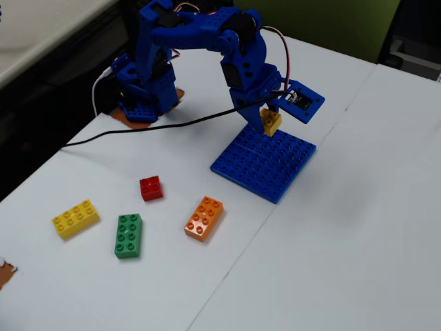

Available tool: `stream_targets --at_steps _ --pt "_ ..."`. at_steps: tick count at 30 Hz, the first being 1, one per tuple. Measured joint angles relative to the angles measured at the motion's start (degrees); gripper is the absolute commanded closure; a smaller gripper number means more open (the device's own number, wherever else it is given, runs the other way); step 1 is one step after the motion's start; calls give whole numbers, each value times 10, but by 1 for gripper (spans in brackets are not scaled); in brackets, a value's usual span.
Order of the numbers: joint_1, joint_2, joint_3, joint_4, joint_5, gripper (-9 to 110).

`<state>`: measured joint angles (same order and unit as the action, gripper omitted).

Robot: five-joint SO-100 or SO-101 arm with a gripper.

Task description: Pick up the 2x2 yellow block and go up the 8x8 blue block.

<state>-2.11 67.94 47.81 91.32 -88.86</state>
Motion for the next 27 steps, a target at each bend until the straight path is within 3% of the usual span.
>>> stream_targets --at_steps 27 --pt "0 0 0 18 -1 101"
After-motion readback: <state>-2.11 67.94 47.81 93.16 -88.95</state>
